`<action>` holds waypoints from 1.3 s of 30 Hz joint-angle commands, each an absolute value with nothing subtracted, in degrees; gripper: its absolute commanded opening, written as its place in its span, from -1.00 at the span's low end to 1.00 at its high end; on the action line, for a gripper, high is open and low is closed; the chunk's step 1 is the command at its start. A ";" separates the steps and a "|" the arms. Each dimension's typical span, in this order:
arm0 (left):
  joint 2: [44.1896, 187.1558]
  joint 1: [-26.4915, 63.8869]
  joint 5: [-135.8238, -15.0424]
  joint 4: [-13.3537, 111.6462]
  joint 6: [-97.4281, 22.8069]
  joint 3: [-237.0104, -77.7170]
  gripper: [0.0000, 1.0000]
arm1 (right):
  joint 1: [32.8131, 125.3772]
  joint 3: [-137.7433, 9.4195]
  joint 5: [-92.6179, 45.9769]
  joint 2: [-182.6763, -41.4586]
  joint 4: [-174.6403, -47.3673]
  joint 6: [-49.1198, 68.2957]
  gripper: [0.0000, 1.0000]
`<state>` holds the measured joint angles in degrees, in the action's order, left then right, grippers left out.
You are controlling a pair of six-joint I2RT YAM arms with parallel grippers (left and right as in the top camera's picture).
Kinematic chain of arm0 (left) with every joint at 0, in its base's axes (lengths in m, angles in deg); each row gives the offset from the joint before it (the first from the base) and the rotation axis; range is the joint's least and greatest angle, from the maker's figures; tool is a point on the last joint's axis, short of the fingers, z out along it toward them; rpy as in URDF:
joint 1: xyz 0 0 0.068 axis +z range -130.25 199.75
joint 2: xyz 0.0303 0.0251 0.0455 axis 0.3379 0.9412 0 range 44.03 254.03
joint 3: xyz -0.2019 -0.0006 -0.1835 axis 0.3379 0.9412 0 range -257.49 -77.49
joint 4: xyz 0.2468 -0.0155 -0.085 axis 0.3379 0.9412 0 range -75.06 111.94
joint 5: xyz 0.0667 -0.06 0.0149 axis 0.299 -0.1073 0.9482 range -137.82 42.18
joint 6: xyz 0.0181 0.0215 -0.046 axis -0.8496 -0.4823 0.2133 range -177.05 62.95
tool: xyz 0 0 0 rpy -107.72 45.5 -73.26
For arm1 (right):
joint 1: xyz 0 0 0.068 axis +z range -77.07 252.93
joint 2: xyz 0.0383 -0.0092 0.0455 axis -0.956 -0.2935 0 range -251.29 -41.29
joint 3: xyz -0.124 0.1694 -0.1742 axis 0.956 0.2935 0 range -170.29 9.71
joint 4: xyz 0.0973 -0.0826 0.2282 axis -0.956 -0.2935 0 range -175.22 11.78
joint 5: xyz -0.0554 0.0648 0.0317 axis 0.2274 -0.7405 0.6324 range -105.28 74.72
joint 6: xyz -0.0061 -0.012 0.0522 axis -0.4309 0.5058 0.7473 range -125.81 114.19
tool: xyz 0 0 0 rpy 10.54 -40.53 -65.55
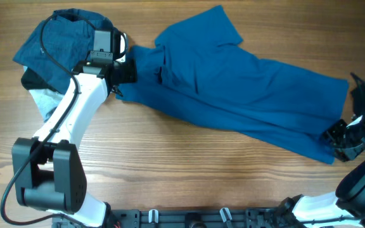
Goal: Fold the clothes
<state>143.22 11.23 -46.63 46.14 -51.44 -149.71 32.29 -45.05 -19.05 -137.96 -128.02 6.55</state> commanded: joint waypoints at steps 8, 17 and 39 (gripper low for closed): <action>142.70 11.67 -45.36 45.83 -52.36 -150.06 -0.92 | 31.04 -41.97 -6.33 -138.59 -128.08 13.52 0.18; 142.70 11.65 -45.42 46.91 -52.36 -150.09 -0.92 | 30.96 -38.43 -12.64 -138.59 -124.00 12.41 -0.21; 153.96 2.58 -60.13 54.34 -57.32 -148.62 0.01 | 28.66 -48.76 1.19 -138.59 -128.35 15.18 -0.86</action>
<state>150.52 4.72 -60.13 55.98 -53.80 -149.21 28.86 -47.95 0.80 -138.11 -128.33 15.16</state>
